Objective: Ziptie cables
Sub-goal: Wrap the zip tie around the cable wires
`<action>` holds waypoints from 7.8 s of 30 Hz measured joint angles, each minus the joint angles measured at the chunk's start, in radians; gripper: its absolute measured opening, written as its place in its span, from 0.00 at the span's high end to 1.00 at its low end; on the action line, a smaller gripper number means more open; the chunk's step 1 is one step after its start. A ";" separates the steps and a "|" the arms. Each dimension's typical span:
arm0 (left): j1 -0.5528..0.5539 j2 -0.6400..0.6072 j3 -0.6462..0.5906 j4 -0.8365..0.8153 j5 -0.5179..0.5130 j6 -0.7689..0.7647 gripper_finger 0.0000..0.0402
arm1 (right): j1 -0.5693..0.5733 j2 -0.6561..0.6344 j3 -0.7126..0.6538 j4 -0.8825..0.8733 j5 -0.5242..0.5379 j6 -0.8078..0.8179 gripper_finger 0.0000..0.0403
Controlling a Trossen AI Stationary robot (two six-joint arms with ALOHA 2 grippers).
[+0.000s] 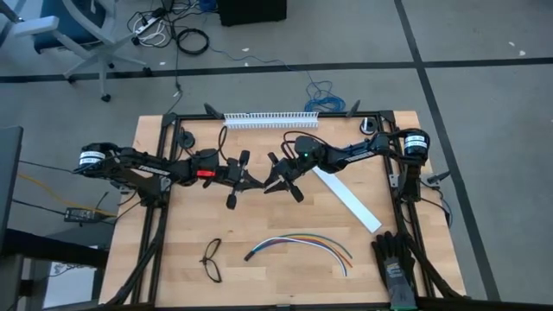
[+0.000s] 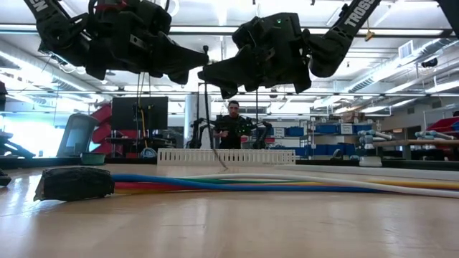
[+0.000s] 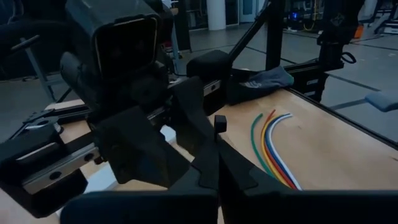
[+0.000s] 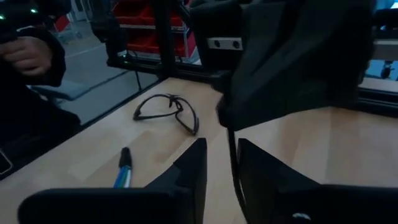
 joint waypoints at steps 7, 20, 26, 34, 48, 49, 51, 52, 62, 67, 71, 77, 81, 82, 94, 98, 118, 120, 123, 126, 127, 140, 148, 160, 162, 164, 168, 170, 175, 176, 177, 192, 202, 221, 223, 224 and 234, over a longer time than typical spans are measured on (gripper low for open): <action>0.000 0.000 0.000 0.001 -0.004 -0.007 1.00 | -0.006 0.000 0.000 0.000 0.005 -0.004 0.98; 0.000 0.000 0.000 0.010 -0.120 -0.150 0.77 | -0.016 0.000 -0.001 -0.013 0.028 0.036 1.00; -0.001 0.000 0.000 0.009 -0.117 -0.169 0.65 | -0.020 0.000 -0.001 -0.076 0.132 0.062 1.00; -0.014 -0.002 0.000 -0.074 -0.174 -0.217 0.65 | -0.049 -0.049 -0.022 -0.128 0.284 0.107 1.00; -0.172 0.001 0.000 -0.154 -0.707 -0.164 0.65 | 0.014 -0.180 -0.140 -0.103 0.728 0.268 1.00; -0.186 0.004 0.000 -0.155 -0.765 -0.151 0.65 | 0.025 -0.179 -0.140 -0.093 0.748 0.271 1.00; -0.205 0.009 0.000 -0.155 -0.859 -0.123 0.65 | 0.044 -0.179 -0.140 -0.056 0.802 0.270 1.00; -0.211 0.013 0.000 -0.151 -0.890 -0.108 0.65 | 0.052 -0.179 -0.140 -0.032 0.827 0.270 1.00; -0.212 0.101 0.011 0.011 -0.955 -0.095 0.65 | 0.074 -0.178 -0.116 0.042 0.901 0.289 1.00; -0.212 0.173 0.078 0.015 -1.005 -0.015 0.65 | 0.074 -0.178 -0.117 0.039 0.907 0.289 1.00; -0.212 0.229 0.158 0.019 -1.103 0.079 0.65 | 0.074 -0.178 -0.117 0.036 0.907 0.288 1.00; -0.211 0.266 0.208 0.014 -1.196 0.106 0.65 | 0.071 -0.178 -0.116 0.024 0.913 0.283 1.00; -0.211 0.266 0.214 0.028 -1.197 0.105 0.65 | 0.070 -0.178 -0.116 0.019 0.913 0.279 1.00; -0.211 0.266 0.214 0.033 -1.202 0.105 0.65 | 0.068 -0.178 -0.116 0.015 0.913 0.279 1.00; -0.212 0.266 0.214 0.055 -1.263 0.158 0.65 | 0.047 -0.177 -0.116 -0.003 0.905 0.287 1.00; -0.220 0.265 0.215 0.038 -1.256 0.156 0.65 | 0.045 -0.177 -0.116 -0.012 0.914 0.287 1.00; -0.289 0.265 0.214 -0.030 -1.323 0.529 0.65 | -0.018 -0.177 -0.116 -0.156 0.726 0.432 1.00; -0.288 0.265 0.214 -0.031 -1.323 0.567 0.65 | -0.018 -0.177 -0.117 -0.153 0.716 0.443 1.00; -0.284 0.265 0.214 -0.046 -1.322 0.585 0.65 | -0.019 -0.177 -0.116 -0.153 0.669 0.471 1.00; -0.278 0.265 0.214 -0.088 -1.316 0.587 0.66 | -0.020 -0.177 -0.116 -0.152 0.648 0.481 1.00; -0.276 0.265 0.214 -0.104 -1.302 0.587 0.66 | -0.019 -0.177 -0.116 -0.152 0.645 0.482 1.00; -0.269 0.265 0.214 -0.129 -1.300 0.628 0.73 | -0.020 -0.177 -0.116 -0.164 0.599 0.509 1.00; -0.262 0.265 0.214 -0.131 -1.301 0.628 0.73 | -0.015 -0.177 -0.116 -0.159 0.573 0.509 1.00; -0.262 0.265 0.214 -0.131 -1.300 0.624 0.77 | -0.005 -0.177 -0.116 -0.134 0.556 0.504 1.00; -0.262 0.265 0.214 -0.129 -1.300 0.622 0.79 | -0.005 -0.177 -0.116 -0.134 0.556 0.504 1.00; -0.262 0.265 0.214 -0.128 -1.301 0.621 0.81 | -0.005 -0.177 -0.116 -0.134 0.556 0.504 1.00; -0.262 0.265 0.214 -0.129 -1.300 0.609 0.88 | -0.005 -0.177 -0.116 -0.134 0.556 0.501 1.00; -0.262 0.265 0.214 -0.130 -1.300 0.571 0.92 | -0.005 -0.177 -0.116 -0.133 0.558 0.496 1.00; -0.262 0.265 0.214 -0.131 -1.299 0.493 0.99 | -0.005 -0.178 -0.116 -0.134 0.559 0.465 1.00; -0.262 0.265 0.214 -0.132 -1.297 0.480 0.99 | -0.005 -0.178 -0.116 -0.134 0.558 0.462 1.00; -0.262 0.265 0.214 -0.132 -1.295 0.460 0.99 | -0.005 -0.178 -0.116 -0.135 0.558 0.459 0.99; -0.252 0.264 0.208 -0.166 -1.281 0.250 1.00 | -0.020 -0.202 -0.116 -0.205 0.508 0.287 0.67; -0.221 0.243 0.147 -0.048 -1.178 0.087 1.00 | -0.050 -0.327 -0.116 -0.539 0.552 0.189 0.66; -0.065 0.226 -0.182 0.683 -0.683 -0.316 1.00 | 0.140 -0.326 -0.207 -0.508 0.831 0.081 0.77; -0.055 0.226 -0.183 0.701 -0.651 -0.346 1.00 | 0.150 -0.326 -0.253 -0.399 0.833 0.084 0.77; -0.050 0.226 -0.182 0.702 -0.639 -0.367 1.00 | 0.151 -0.326 -0.272 -0.347 0.828 0.084 0.77; 0.019 0.227 -0.176 0.708 -0.619 -0.687 1.00 | 0.208 -0.326 -0.257 -0.169 0.761 -0.373 0.78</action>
